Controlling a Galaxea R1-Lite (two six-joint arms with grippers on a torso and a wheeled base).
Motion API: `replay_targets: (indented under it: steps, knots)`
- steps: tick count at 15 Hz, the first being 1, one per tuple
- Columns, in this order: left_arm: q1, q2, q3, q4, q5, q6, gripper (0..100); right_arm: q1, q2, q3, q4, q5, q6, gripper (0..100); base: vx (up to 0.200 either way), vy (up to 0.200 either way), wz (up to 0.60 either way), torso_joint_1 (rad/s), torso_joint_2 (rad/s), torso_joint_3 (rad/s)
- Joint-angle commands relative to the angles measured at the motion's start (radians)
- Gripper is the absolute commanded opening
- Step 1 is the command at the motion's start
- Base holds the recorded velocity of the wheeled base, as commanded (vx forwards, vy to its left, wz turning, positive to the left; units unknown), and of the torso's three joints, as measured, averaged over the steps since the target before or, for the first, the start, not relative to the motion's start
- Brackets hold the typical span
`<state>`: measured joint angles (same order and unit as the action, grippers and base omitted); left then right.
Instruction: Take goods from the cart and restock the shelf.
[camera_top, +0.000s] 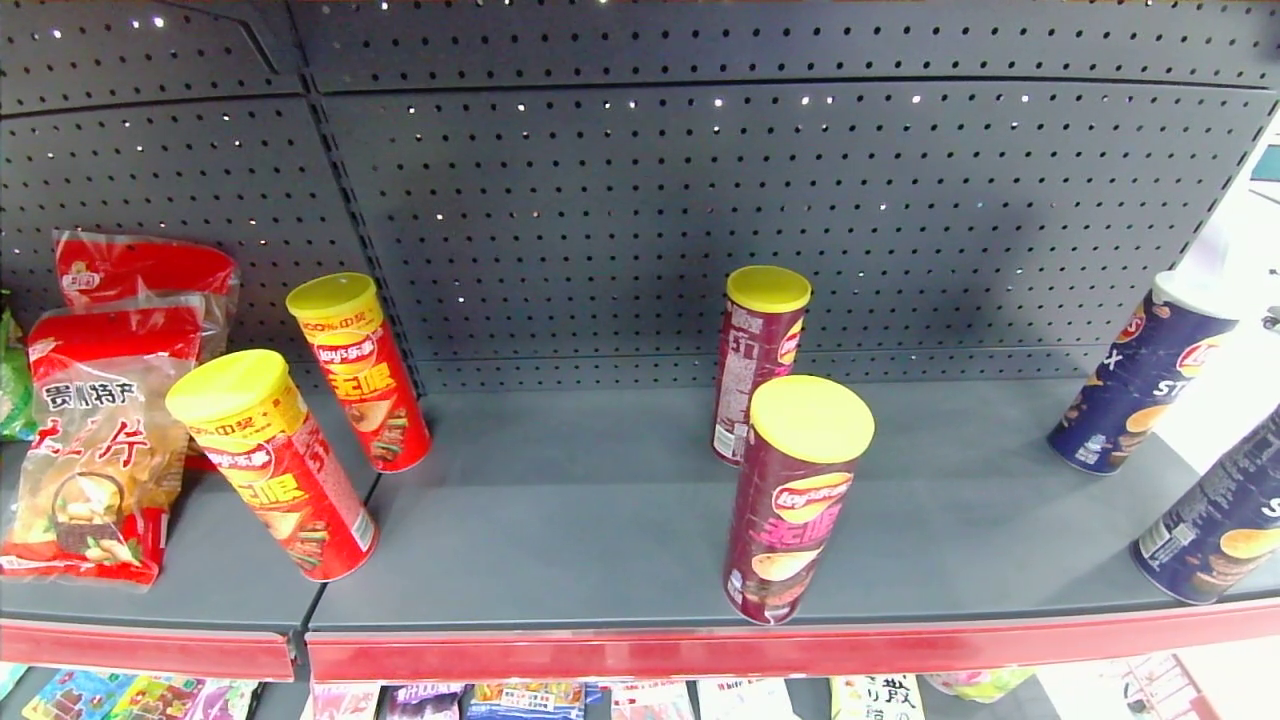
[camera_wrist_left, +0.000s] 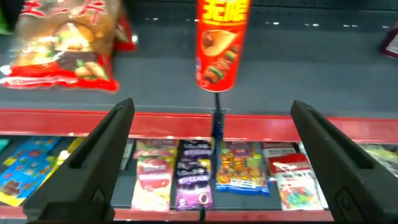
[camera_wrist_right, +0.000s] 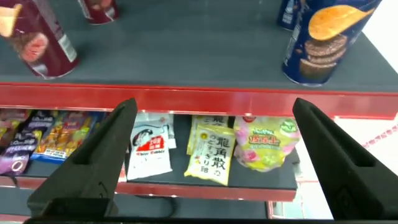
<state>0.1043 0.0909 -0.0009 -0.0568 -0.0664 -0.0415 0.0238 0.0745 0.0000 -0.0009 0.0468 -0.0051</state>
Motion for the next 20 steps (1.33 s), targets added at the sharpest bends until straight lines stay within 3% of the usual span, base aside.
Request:
replay_targets:
  steps: [1,5,7,8,13,15,17,18,20]
  knots:
    - [0.0,0.003,0.001,0.0,0.01,-0.005,100,-0.027,-0.074,0.0,-0.002,0.007,0.011,100,0.0,0.0,0.0,0.0,0.0,0.0]
    - [-0.001,0.004,-0.001,0.0,-0.089,-0.015,100,-0.027,-0.074,0.0,-0.001,0.002,0.001,100,0.0,0.0,0.0,0.0,0.0,0.0]
    - [-0.001,0.003,0.001,0.002,-0.064,0.017,100,-0.027,-0.074,0.0,-0.001,-0.007,0.001,100,0.0,0.0,0.0,0.0,0.0,0.0]
    - [0.0,0.003,0.001,0.0,-0.049,0.017,100,-0.027,-0.074,0.0,-0.001,-0.007,0.002,100,0.0,0.0,0.0,0.0,0.0,0.0]
    - [0.0,0.003,0.001,0.003,-0.062,0.057,100,-0.027,-0.074,0.0,-0.001,-0.005,0.005,100,0.0,0.0,0.0,0.0,0.0,0.0]
    - [0.0,0.003,0.001,0.005,-0.039,0.058,100,-0.027,-0.074,0.0,-0.001,-0.005,0.007,100,0.0,0.0,0.0,0.0,0.0,0.0]
    - [0.0,0.003,0.001,0.005,0.023,0.061,100,-0.027,-0.074,0.0,-0.002,-0.005,0.007,100,0.0,0.0,0.0,0.0,0.0,0.0]
    - [0.002,0.003,0.001,0.055,0.088,0.066,100,-0.027,-0.074,0.0,-0.001,-0.005,0.007,100,0.0,0.0,0.0,0.0,0.0,0.0]
    - [0.002,0.003,0.001,0.054,0.119,0.043,100,-0.027,-0.074,0.0,-0.001,-0.005,0.007,100,0.0,0.0,0.0,0.0,0.0,0.0]
